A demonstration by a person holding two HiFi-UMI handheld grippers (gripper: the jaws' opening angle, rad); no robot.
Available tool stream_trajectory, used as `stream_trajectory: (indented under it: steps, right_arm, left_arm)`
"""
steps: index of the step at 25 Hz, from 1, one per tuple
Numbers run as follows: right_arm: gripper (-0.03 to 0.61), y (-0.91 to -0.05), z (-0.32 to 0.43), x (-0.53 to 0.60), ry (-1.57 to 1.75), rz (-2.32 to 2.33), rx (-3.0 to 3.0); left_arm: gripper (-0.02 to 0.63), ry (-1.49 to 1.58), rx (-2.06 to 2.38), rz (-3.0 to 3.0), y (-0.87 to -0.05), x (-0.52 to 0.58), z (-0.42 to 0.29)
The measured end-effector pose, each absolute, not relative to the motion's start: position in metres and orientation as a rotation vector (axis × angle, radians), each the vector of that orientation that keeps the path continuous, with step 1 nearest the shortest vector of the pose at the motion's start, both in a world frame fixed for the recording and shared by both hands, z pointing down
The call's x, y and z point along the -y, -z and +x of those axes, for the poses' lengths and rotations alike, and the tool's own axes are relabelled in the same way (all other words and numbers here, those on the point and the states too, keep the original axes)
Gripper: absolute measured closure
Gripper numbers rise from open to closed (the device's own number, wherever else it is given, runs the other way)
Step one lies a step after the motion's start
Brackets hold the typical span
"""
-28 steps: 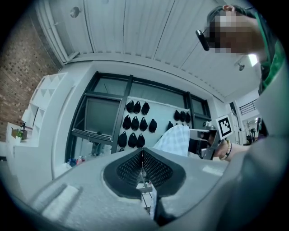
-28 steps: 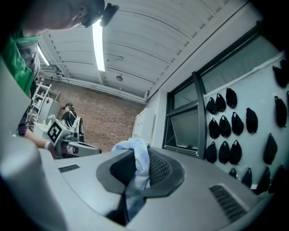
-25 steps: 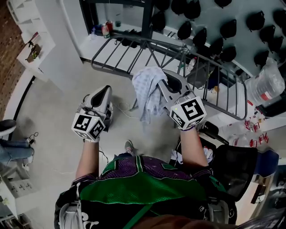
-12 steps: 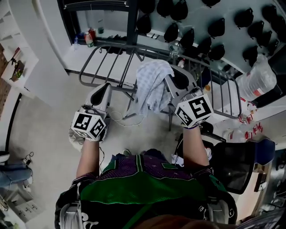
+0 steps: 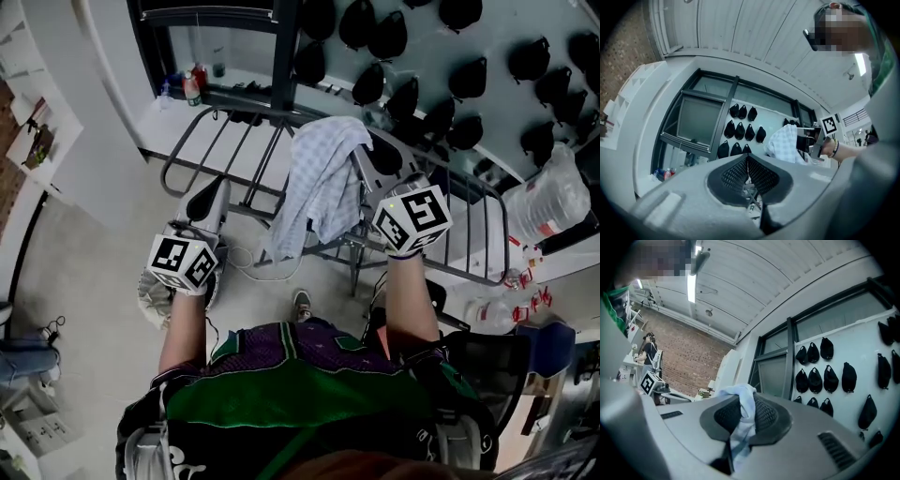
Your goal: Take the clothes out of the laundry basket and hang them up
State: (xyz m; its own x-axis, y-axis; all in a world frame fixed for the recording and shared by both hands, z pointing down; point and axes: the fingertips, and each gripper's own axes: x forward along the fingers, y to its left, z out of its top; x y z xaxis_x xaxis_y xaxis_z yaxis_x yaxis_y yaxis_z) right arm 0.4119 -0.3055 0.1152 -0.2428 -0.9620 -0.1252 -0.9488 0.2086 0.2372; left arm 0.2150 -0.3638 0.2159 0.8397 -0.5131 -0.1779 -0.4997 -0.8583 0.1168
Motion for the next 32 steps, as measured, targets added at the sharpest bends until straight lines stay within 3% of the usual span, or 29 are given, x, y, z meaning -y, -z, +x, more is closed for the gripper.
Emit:
stream_trajectory:
  steps: [12,24,32]
  right_arm:
    - [0.532,-0.098,0.562,0.352,0.458,2.01,2.323]
    - [0.532,-0.203,0.729,0.326,0.127,2.25,2.061]
    - [0.532,-0.281,0.791,0.295,-0.096,2.334,1.937]
  left_arm:
    - [0.595,0.356,0.747,2.988,-0.188,0.415,0.342]
    - [0.595,0.2,0.512,2.991,-0.235,0.43,0.483]
    - [0.595,0.112,0.387,3.002,-0.258,0.417,0.541]
